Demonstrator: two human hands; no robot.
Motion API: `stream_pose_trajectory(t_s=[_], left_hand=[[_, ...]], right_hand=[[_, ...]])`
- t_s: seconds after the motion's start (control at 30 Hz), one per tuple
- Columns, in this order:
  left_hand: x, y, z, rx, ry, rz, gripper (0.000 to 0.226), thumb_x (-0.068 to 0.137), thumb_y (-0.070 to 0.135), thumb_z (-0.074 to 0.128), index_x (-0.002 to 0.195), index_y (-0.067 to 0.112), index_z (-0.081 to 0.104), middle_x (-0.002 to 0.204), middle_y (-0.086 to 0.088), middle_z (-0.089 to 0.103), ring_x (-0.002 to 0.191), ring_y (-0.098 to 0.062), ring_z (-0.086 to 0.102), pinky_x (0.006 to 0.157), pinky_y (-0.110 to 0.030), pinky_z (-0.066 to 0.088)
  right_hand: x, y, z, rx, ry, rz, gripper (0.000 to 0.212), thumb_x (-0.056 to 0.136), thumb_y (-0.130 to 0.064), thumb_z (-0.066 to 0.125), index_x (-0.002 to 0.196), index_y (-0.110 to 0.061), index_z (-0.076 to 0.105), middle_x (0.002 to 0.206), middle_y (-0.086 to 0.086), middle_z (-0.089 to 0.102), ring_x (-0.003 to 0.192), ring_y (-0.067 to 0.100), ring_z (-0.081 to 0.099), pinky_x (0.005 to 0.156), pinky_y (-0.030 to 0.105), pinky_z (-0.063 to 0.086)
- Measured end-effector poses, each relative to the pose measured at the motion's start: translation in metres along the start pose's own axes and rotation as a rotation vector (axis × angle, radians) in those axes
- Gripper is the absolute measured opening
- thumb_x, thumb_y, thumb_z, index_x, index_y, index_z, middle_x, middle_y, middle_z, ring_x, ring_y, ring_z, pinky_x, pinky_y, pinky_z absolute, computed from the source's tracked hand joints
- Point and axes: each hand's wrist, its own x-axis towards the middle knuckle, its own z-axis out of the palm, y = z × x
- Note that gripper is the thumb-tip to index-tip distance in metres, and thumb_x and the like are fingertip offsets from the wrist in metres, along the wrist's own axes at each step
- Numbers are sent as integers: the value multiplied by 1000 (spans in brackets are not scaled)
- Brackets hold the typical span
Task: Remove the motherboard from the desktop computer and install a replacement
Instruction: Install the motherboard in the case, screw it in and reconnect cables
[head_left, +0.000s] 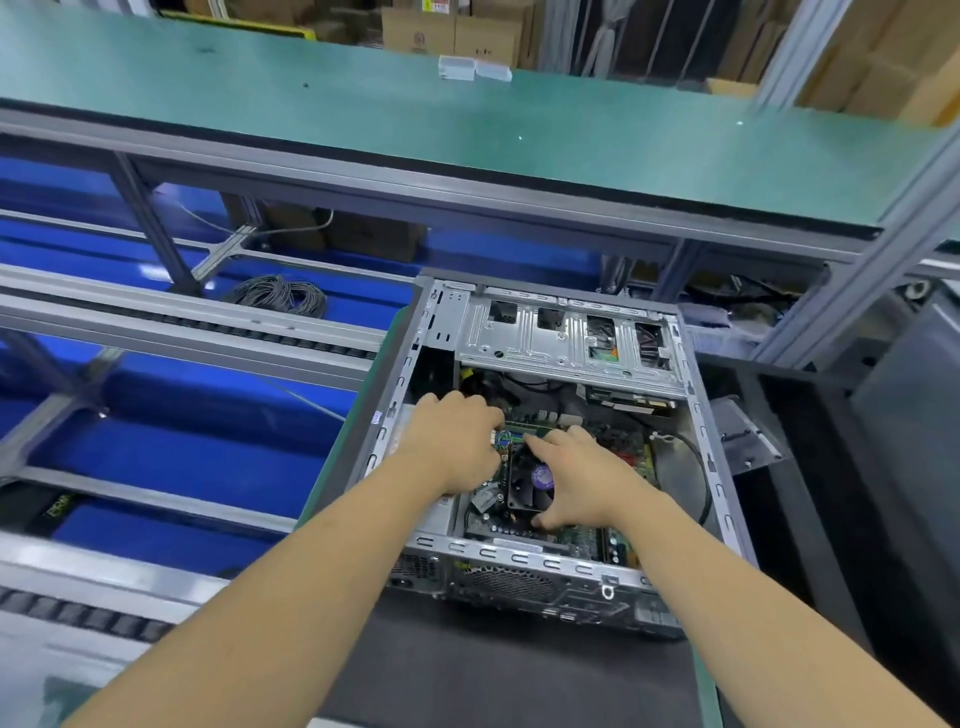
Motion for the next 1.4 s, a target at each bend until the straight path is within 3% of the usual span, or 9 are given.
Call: stream_pose_trajectory(t_s=[0.2, 0.3, 0.43, 0.57, 0.7, 0.8, 0.93, 1.17, 1.4], left_hand=[[26, 42, -7, 146, -241, 176, 31, 84, 41, 67, 108, 22, 61, 109, 2, 65, 104, -23, 62, 84, -37, 43], [36, 51, 2, 89, -318, 206, 53, 78, 45, 75, 119, 20, 52, 116, 1, 62, 107, -25, 61, 86, -40, 50], [51, 57, 0, -122, -500, 246, 85, 78, 45, 79, 144, 11, 38, 138, -6, 53, 118, -27, 55, 97, -43, 50], [52, 58, 2, 27, -471, 242, 93, 64, 63, 84, 133, 17, 44, 135, 0, 56, 120, -26, 55, 98, -44, 50], [51, 65, 11, 140, -362, 220, 73, 63, 63, 83, 111, 21, 47, 117, 2, 63, 107, -25, 60, 85, -43, 54], [51, 62, 15, 129, -343, 210, 86, 62, 64, 82, 130, 22, 49, 126, 3, 62, 113, -25, 59, 89, -43, 54], [53, 58, 21, 141, -340, 206, 105, 60, 66, 80, 146, 23, 39, 137, 2, 58, 121, -26, 57, 94, -43, 52], [57, 56, 25, 176, -340, 209, 106, 60, 69, 79, 146, 21, 38, 131, 0, 60, 115, -27, 58, 86, -39, 53], [58, 58, 21, 183, -376, 195, 100, 61, 66, 80, 141, 21, 40, 128, 0, 61, 115, -27, 58, 89, -43, 53]], right_hand=[[-14, 1, -20, 240, 60, 34, 52, 82, -47, 70, 125, -20, 61, 119, -1, 61, 114, 22, 55, 96, 40, 48], [-47, 34, -45, 579, 503, 221, 29, 91, -34, 58, 118, -28, 70, 106, -23, 67, 98, -3, 62, 87, 26, 52], [-96, 105, -60, 773, 976, 578, 27, 76, -41, 47, 85, -33, 71, 70, -17, 70, 60, 4, 63, 59, 25, 51], [-118, 158, 10, 859, 635, 913, 25, 80, -23, 52, 81, -9, 72, 66, 5, 70, 59, 26, 67, 66, 45, 59], [-126, 163, 102, 657, 86, 955, 22, 89, -24, 63, 94, -3, 71, 93, 16, 73, 90, 33, 67, 77, 35, 54], [-116, 156, 125, 816, 175, 858, 18, 89, -19, 65, 105, -16, 71, 102, 9, 73, 89, 22, 64, 75, 30, 49], [-95, 176, 130, 1000, 409, 960, 24, 88, -1, 54, 100, 3, 74, 98, 18, 74, 93, 35, 66, 85, 43, 53], [-71, 207, 156, 915, 243, 997, 49, 94, -21, 66, 136, 3, 55, 138, 20, 57, 128, 36, 52, 106, 37, 42], [-60, 206, 156, 932, 239, 967, 24, 88, -20, 69, 106, -3, 71, 108, 22, 69, 101, 36, 64, 83, 34, 47]])
